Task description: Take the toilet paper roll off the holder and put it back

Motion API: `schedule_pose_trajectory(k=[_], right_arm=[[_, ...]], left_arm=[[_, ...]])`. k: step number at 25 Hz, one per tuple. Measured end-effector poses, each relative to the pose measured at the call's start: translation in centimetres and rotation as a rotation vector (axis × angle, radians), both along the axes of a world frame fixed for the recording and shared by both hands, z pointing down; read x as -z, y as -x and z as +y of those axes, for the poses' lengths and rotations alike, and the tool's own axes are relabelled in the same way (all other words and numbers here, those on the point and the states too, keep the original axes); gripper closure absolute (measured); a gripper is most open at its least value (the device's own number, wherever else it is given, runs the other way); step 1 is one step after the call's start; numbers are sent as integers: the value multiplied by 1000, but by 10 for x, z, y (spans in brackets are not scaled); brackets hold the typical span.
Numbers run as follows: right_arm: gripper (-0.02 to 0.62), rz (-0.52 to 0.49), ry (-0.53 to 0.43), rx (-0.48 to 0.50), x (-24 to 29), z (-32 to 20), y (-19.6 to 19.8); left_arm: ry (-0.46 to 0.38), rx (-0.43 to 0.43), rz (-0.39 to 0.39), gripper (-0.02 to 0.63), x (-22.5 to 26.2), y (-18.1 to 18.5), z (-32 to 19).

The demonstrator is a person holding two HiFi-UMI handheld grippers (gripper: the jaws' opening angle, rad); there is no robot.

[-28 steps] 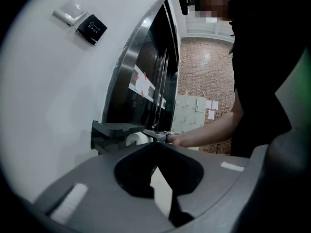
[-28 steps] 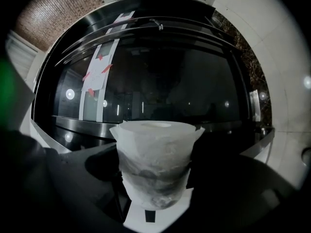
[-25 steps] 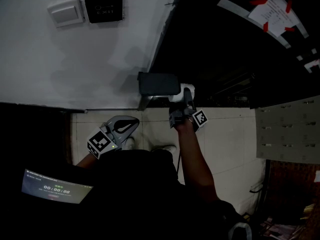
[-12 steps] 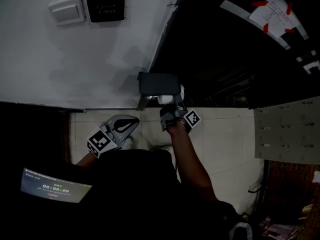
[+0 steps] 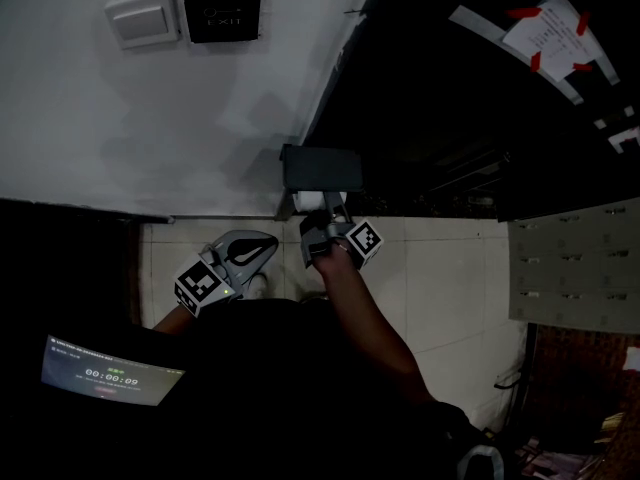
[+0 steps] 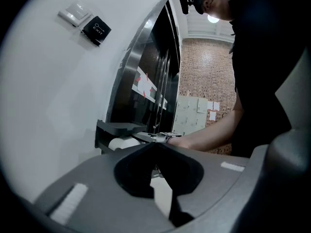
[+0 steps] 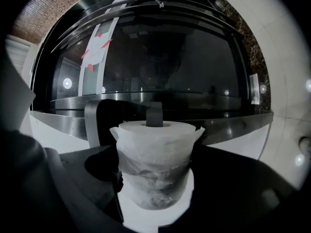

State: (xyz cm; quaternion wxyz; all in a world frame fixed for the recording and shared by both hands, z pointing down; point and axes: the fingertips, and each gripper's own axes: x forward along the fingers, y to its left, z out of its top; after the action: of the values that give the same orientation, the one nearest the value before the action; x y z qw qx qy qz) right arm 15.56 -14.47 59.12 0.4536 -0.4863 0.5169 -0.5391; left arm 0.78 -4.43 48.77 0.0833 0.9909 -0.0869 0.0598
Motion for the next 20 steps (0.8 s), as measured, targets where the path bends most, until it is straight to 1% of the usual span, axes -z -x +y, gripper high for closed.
schedule_pose_trajectory(k=[6,10,12,16,20], right_arm=[[167,-14,19,-4,-7,3,10],[166,-13,-16,-8,-8,0,2],[166,1,-28,-3,-8,3,3],[161,37,-14,10,-5,8,3],[161,43,-31,30,-2,17,4]], left_arm=[[-1,9,-4,603,0,1,0],[-6,1,1,603,-3,-7,-3],[2,1,-3,603,-4,-5,-1],[5,8,-2,603,-2,-3,-2],[6,4,-2,603,-4,-4,-1]])
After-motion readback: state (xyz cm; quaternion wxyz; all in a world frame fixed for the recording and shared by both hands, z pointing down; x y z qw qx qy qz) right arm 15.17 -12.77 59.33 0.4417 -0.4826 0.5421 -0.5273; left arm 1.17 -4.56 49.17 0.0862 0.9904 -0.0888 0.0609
